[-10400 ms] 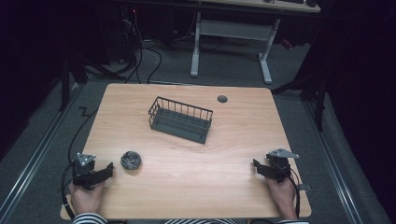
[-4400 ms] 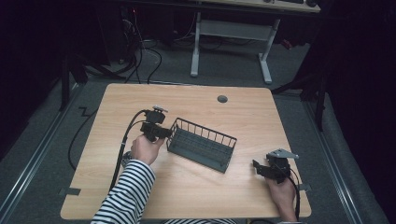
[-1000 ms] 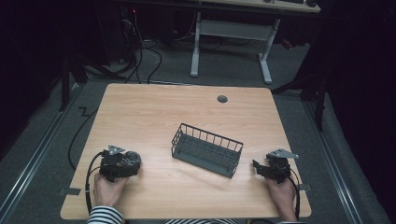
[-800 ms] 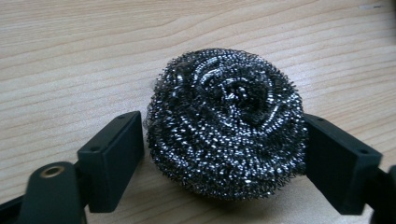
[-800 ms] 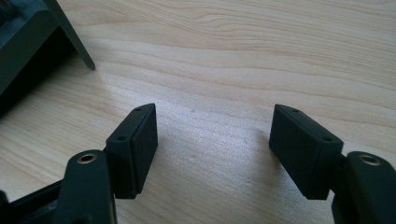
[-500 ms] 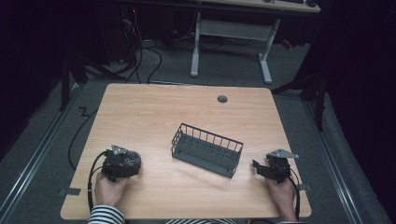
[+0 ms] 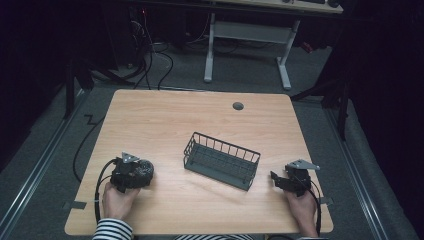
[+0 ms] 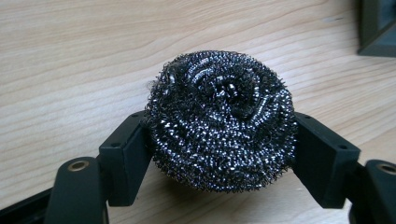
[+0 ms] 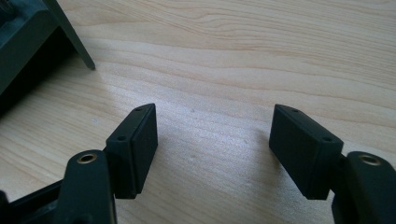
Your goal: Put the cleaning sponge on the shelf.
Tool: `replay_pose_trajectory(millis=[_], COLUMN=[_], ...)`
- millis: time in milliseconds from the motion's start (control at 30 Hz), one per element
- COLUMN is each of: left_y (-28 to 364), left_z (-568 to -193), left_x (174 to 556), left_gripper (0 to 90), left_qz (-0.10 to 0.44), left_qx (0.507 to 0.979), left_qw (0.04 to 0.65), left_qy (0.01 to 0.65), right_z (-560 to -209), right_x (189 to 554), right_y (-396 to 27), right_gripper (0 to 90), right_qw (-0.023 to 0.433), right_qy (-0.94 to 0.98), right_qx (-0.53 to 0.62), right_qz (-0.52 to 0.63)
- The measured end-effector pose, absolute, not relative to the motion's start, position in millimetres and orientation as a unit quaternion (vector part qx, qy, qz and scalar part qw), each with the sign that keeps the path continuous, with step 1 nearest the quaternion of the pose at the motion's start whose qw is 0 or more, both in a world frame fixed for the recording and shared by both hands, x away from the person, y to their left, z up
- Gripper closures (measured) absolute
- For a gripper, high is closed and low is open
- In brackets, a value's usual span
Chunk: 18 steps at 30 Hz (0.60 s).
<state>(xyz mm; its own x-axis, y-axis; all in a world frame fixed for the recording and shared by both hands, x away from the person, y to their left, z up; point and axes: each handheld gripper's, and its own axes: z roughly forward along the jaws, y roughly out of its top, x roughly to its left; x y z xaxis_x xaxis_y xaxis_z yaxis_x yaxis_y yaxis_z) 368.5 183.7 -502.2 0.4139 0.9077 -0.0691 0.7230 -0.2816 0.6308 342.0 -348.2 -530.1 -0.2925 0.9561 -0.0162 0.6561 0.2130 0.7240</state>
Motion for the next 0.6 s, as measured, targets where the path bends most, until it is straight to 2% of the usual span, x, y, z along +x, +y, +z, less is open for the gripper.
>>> replay_pose_trajectory(millis=[600], left_y=[160.7], left_z=[-460.3], left_x=[374.7], left_gripper=[27.8], left_qz=[0.141], left_qx=[0.804], left_qw=[0.327], left_qy=[0.477], right_z=[-530.1], right_x=[342.0], right_y=[-348.2], right_gripper=[32.8], right_qw=[0.24], right_qy=[0.741], right_qx=[0.544], right_qz=[0.312])
